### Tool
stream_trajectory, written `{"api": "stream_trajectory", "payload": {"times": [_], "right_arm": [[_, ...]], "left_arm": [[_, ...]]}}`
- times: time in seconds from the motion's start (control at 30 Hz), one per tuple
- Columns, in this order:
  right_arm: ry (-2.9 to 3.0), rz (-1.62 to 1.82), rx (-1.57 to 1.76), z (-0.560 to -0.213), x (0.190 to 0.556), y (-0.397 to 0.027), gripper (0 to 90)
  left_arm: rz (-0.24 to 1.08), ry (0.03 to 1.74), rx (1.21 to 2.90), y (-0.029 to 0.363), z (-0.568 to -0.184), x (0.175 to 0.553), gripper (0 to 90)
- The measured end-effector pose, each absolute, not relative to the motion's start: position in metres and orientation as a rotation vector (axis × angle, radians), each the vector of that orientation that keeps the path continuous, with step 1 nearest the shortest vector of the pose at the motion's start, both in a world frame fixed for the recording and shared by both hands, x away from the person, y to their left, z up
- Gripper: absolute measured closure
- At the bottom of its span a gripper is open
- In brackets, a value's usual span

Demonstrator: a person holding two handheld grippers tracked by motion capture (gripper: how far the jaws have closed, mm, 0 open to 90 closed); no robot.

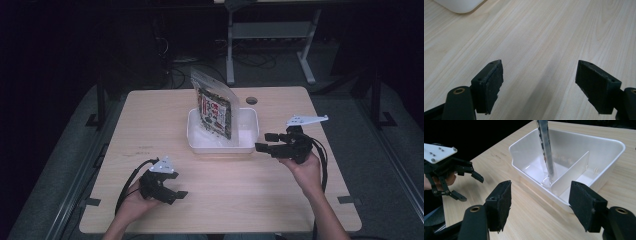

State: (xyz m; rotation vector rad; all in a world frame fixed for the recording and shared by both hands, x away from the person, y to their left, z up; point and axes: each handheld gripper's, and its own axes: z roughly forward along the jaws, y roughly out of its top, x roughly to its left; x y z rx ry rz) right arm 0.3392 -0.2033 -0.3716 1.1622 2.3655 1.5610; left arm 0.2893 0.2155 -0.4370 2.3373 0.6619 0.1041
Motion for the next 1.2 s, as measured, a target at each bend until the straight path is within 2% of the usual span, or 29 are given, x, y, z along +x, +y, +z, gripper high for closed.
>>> {"api": "stream_trajectory", "payload": {"times": [1.2], "right_arm": [[2.455,1.536,1.210,-0.417,0.290,-0.223,31.6]], "left_arm": [[0.107,0.660,2.341,0.215,-0.436,0.288,21.6]]}}
